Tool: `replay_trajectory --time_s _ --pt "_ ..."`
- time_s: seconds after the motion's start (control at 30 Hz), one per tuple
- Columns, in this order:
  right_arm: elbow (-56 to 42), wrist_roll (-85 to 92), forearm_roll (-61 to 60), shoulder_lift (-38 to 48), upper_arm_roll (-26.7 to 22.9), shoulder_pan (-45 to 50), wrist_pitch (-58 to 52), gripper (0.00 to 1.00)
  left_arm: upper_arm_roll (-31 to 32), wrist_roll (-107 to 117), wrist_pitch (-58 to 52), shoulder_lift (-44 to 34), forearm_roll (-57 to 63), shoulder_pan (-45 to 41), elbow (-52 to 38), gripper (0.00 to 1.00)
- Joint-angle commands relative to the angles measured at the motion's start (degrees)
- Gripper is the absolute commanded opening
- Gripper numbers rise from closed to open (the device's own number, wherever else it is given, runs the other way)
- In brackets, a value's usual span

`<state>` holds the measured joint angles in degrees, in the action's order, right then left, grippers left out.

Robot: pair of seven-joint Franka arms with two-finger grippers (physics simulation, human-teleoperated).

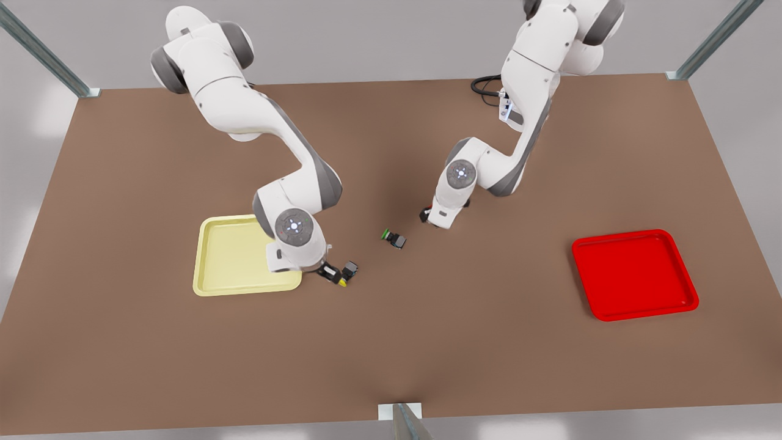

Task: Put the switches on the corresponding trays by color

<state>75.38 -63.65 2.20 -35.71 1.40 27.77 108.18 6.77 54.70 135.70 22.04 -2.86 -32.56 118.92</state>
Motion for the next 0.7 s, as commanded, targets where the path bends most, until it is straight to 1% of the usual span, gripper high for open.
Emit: replay_trajectory --time_s 0.0,0.07,0.17,0.2,0.27,0.37,0.4,0.43,0.5,0.6,0.63,0.67 --pt "-0.1 -0.9 0.0 -0.3 0.1 0.1 0.1 1.0 0.0 0.0 0.2 0.1 -0.4 0.0 0.0 1.0" --pt "-0.5 -4.6 -0.1 -1.6 1.1 1.0 1.7 1.0 0.0 0.0 0.4 0.9 -0.4 -0.1 0.0 1.0" --pt "-0.4 -7.5 0.2 -4.4 1.4 2.7 5.2 1.0 0.0 0.0 8.8 1.4 -0.4 -0.1 4.7 1.0" --pt "0.2 -7.5 0.7 -4.7 1.3 2.7 7.5 1.0 0.0 0.0 9.5 1.5 -0.5 -0.1 5.3 1.0" --pt "1.3 -7.4 1.0 -5.2 1.3 2.7 7.8 1.0 0.0 0.0 11.1 2.4 -0.5 -0.2 5.4 1.0" --pt "5.1 -7.5 1.0 -6.8 1.3 4.1 15.3 1.0 -0.1 0.0 12.0 3.9 -0.4 -0.1 5.4 1.0" --pt "7.5 -6.8 1.3 -7.2 2.3 4.1 19.5 1.0 -0.1 0.0 12.7 4.3 -0.5 -0.1 5.4 1.0" --pt "8.8 -6.6 2.0 -7.3 2.5 4.1 21.3 1.0 -0.1 0.1 12.7 4.6 -0.5 -0.1 5.4 1.0" --pt "12.6 -6.5 3.4 -7.3 2.5 4.0 25.3 1.0 -0.2 0.1 13.0 5.1 -0.5 -0.1 5.4 0.87" --pt "16.4 -9.0 3.4 -7.2 2.6 3.7 29.5 1.0 -0.2 0.1 13.5 5.6 -0.5 -0.1 5.4 0.64" --pt "17.0 -10.5 3.4 -7.3 2.6 3.8 30.2 1.0 -0.2 0.1 13.5 5.6 -0.5 -0.1 5.4 0.61" --pt "17.0 -10.5 3.4 -7.6 2.6 3.8 30.2 1.0 -0.2 0.1 13.5 5.6 -0.5 -0.1 5.4 0.6"
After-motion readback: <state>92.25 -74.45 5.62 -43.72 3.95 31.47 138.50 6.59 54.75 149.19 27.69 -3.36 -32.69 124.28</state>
